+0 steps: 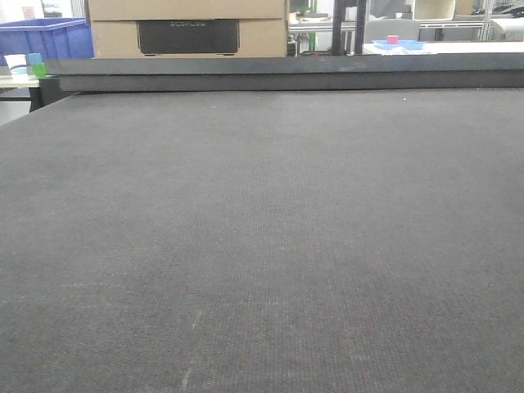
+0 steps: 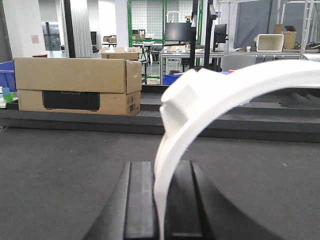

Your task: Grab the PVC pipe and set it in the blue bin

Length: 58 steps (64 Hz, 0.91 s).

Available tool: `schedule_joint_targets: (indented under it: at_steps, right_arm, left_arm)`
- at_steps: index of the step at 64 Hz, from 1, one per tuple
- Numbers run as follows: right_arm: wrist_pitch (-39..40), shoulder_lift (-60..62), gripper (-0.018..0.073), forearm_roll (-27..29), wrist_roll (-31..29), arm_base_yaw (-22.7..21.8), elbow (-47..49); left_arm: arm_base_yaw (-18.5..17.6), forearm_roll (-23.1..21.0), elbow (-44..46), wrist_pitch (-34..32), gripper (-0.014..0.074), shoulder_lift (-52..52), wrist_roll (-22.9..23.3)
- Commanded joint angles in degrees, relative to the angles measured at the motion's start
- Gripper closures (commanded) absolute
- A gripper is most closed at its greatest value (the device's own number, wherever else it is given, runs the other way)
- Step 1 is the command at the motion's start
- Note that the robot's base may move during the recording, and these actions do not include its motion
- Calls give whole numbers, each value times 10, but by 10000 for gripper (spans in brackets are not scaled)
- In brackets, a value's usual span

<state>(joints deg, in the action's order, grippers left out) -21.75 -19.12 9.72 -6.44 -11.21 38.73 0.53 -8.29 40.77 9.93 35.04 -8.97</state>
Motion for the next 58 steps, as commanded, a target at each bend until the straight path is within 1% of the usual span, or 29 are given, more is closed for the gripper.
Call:
schedule_joint_targets:
  at_steps: [1, 58]
  right_arm:
    - [15, 4, 727, 1, -4, 1, 5]
    - [15, 4, 727, 1, -4, 1, 5]
  left_arm:
    - [-4, -5, 1, -19, 707, -5, 6]
    - [-4, -5, 1, -19, 707, -5, 6]
